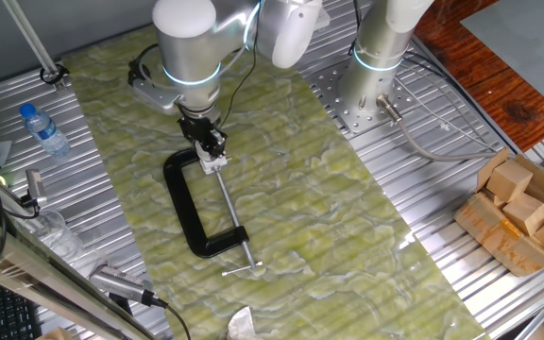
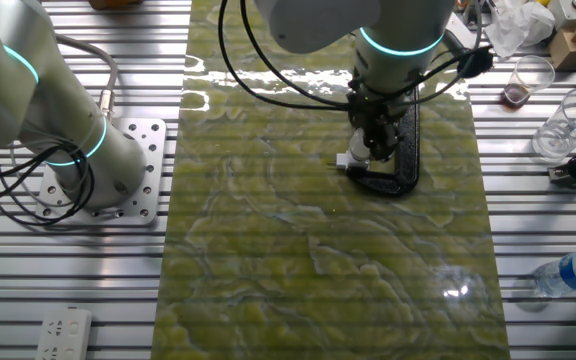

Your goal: Install the light bulb by rotating it

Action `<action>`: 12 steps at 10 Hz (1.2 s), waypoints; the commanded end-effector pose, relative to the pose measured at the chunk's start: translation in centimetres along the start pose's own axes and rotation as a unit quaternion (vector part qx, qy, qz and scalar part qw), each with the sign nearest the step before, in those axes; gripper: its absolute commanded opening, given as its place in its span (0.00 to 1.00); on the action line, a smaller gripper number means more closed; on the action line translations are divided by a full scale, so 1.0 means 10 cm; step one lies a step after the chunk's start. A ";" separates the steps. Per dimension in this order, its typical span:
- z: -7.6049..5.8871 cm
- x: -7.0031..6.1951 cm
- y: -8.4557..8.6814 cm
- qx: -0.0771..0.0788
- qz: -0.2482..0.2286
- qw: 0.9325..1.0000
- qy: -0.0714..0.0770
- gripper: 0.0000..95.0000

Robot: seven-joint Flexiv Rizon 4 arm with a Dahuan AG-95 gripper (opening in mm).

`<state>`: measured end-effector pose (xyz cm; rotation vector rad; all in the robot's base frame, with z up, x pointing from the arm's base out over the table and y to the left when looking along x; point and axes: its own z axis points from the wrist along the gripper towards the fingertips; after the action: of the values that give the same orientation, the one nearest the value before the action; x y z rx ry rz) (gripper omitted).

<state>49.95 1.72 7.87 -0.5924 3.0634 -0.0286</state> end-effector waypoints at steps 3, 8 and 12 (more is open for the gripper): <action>0.01 0.01 0.00 0.000 0.098 0.995 0.001 0.00; 0.01 0.01 0.00 0.005 0.206 0.979 0.001 0.00; 0.01 0.02 0.00 0.005 0.241 0.971 0.003 0.00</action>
<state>49.82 1.53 7.79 0.1459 3.1168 -0.0416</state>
